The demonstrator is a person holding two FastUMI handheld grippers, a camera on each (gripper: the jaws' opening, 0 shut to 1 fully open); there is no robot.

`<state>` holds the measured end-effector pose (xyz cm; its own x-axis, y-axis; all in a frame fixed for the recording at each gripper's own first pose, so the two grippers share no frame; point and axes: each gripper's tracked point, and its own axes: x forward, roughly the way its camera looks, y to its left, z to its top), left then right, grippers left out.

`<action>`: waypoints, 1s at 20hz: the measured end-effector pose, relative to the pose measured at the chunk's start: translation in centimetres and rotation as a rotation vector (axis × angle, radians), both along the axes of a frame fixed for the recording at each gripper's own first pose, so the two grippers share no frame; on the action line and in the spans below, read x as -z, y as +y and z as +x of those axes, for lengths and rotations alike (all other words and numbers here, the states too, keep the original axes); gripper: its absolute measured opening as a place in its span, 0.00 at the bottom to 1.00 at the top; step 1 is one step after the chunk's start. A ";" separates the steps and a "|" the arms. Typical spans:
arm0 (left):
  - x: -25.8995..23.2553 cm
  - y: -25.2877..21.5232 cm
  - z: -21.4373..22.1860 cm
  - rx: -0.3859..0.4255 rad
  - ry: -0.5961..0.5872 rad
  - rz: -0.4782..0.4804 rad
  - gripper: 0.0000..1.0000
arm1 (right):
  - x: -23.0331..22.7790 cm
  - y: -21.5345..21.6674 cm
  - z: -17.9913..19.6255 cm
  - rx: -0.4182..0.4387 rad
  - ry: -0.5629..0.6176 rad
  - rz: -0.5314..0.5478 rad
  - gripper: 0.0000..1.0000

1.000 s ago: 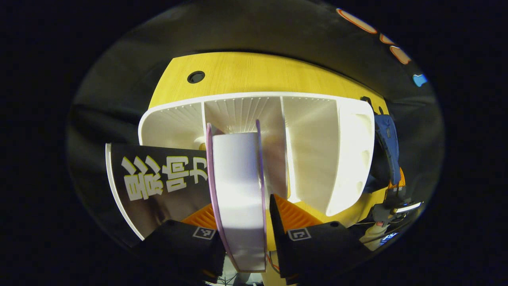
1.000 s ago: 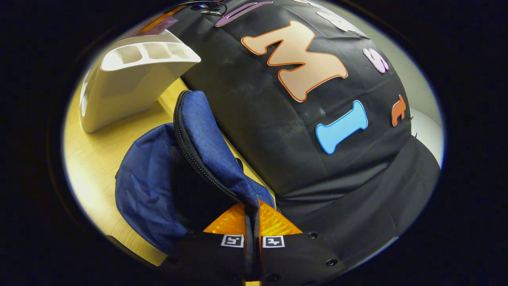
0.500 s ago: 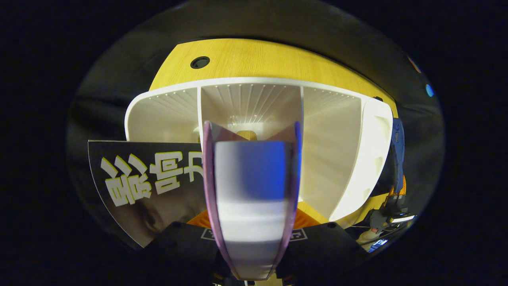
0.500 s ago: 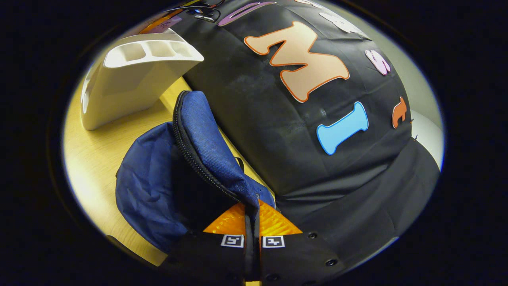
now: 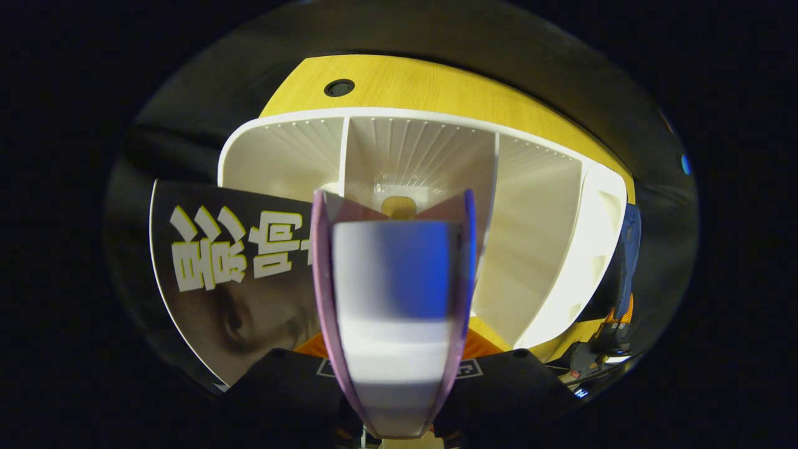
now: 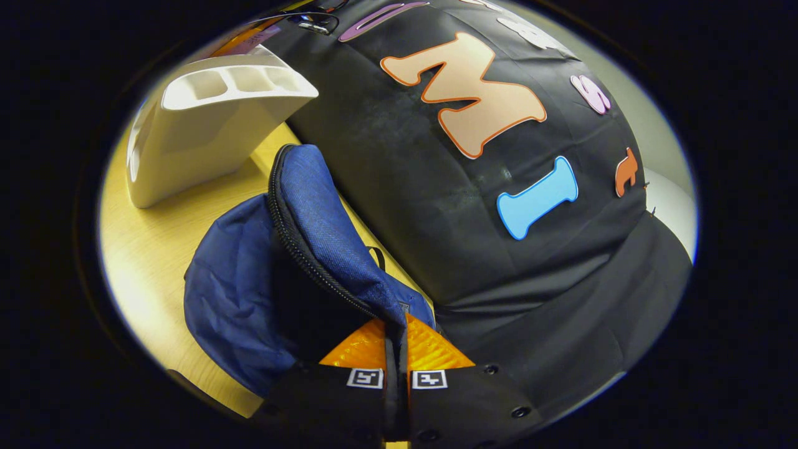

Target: Open the schoolbag, grab two books from the bookshelf and put them into the schoolbag.

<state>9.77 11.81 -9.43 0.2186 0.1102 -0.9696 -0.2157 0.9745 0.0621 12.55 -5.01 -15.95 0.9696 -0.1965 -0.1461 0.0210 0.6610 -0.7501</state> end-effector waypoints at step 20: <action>-9.9 -3.9 -12.4 -0.092 -0.071 -0.021 0.40 | -0.4 -1.4 0.1 -0.024 -0.003 0.085 0.03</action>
<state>-2.62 7.89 0.42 0.2766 0.1125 -0.9544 -0.3069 0.9514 0.0232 12.61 -6.43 -15.55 0.9744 -0.1598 -0.1579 0.0065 0.7227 -0.6911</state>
